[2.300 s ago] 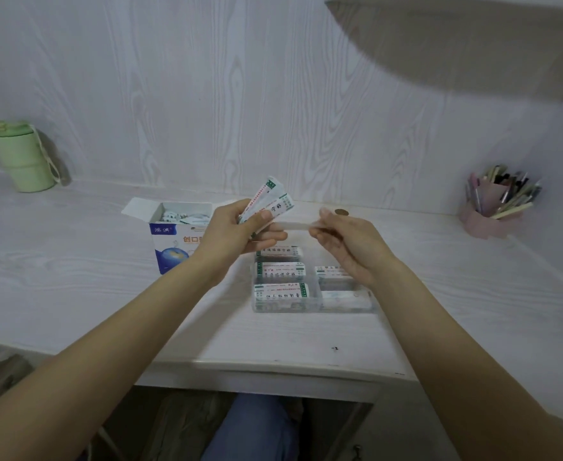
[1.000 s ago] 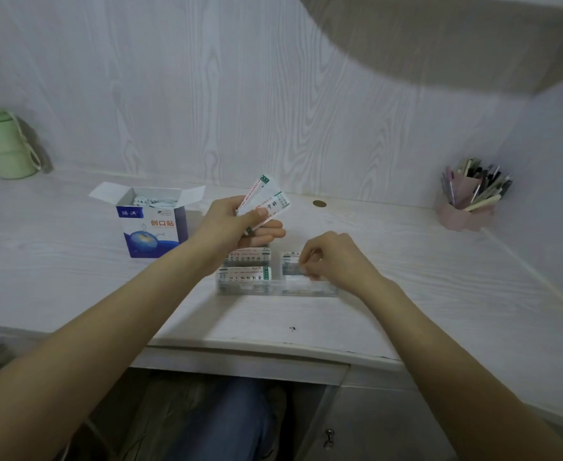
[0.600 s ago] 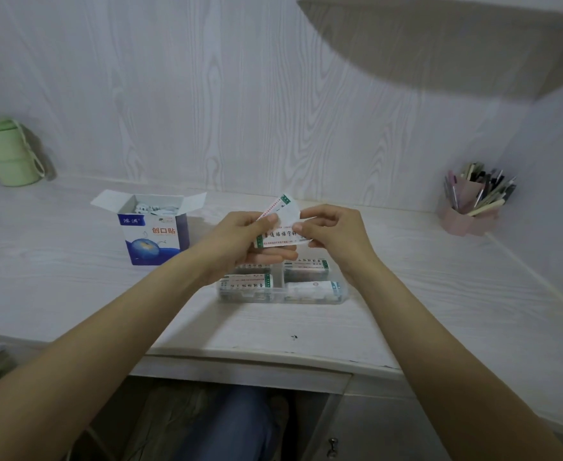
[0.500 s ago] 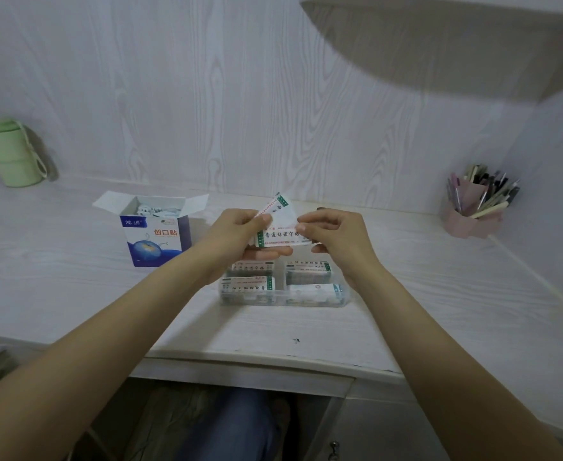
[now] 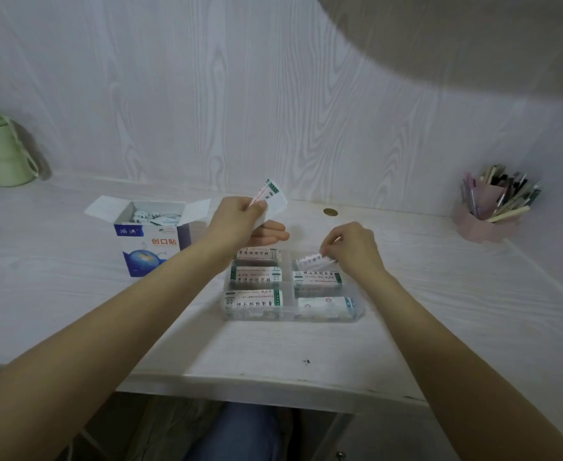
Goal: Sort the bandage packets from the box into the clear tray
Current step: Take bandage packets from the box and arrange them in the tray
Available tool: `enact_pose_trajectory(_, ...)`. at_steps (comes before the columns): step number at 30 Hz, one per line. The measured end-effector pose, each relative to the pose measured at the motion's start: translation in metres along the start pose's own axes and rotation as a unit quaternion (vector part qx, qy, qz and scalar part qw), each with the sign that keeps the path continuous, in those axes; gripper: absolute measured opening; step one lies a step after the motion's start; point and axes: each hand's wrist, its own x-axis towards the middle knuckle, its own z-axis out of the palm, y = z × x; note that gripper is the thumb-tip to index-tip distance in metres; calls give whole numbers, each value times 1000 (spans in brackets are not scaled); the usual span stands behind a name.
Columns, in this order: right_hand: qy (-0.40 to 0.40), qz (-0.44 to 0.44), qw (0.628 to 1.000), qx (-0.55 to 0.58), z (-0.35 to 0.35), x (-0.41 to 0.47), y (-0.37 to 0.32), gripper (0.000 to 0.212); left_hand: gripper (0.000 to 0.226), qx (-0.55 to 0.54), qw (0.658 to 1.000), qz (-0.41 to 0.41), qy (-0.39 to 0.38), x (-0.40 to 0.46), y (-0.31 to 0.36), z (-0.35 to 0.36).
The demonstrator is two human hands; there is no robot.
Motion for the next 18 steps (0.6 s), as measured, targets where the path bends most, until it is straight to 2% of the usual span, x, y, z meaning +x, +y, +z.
enact_pose_trajectory(3,-22,-8,994,-111,8,-1,-5,3,31,0,1000,-16,2,8,-5,3)
enact_pose_trajectory(9,-31,-54,965,-254,14,-1,-12,27,24,-11,1000,-12,-13,12,-6,5)
enact_pose_trajectory(14,-84,-56,965,-243,16,-4,-14,50,29,-2,1000,-13,-16,14,-9,3)
enact_pose_trajectory(18,-142,-49,972,-180,12,-6,-18,53,27,-4,1000,-12,-20,13,-9,4)
